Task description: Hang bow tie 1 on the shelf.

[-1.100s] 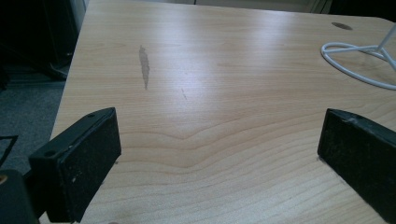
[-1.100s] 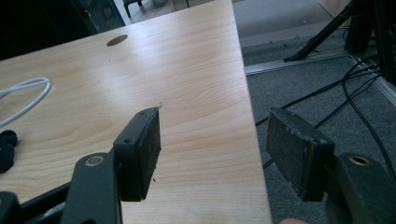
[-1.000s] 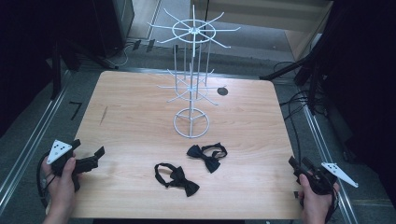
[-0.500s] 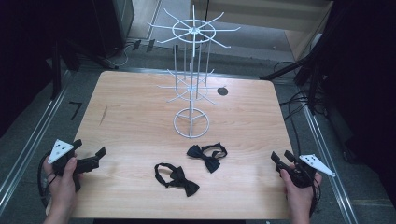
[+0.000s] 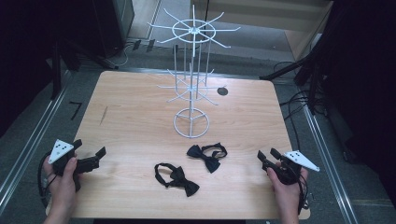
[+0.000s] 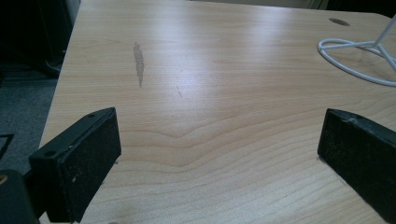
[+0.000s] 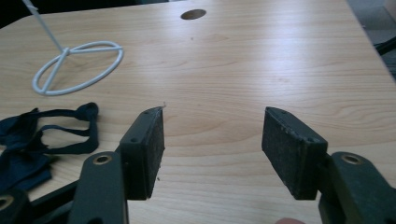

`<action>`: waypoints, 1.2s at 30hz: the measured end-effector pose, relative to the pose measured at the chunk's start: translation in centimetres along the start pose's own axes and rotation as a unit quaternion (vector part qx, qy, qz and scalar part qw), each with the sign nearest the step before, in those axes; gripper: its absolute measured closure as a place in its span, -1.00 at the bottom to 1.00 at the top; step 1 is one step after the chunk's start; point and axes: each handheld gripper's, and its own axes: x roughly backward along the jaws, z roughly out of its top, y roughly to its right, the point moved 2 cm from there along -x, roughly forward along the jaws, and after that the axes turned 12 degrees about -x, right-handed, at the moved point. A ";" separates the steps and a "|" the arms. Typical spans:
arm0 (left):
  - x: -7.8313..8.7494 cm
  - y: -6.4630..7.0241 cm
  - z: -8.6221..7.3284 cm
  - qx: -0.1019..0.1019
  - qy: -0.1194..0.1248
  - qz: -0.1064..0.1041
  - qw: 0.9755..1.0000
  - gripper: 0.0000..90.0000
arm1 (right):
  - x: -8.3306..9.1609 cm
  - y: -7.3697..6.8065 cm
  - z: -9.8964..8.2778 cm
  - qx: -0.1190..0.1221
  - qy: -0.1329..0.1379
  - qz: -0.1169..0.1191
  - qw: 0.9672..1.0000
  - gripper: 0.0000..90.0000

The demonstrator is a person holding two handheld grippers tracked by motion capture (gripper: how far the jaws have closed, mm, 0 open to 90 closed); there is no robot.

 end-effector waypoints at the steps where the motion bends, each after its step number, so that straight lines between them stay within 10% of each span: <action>1: 0.0 0.0 0.0 0.000 0.000 0.000 1.000 -1.00 | -0.1 -0.2 0.0 0.001 -0.002 0.003 1.000 -0.10; 36: 0.0 0.0 0.0 0.000 0.000 -0.001 1.000 -1.00 | -4.0 -6.4 -1.5 0.026 -0.061 0.024 0.998 -0.07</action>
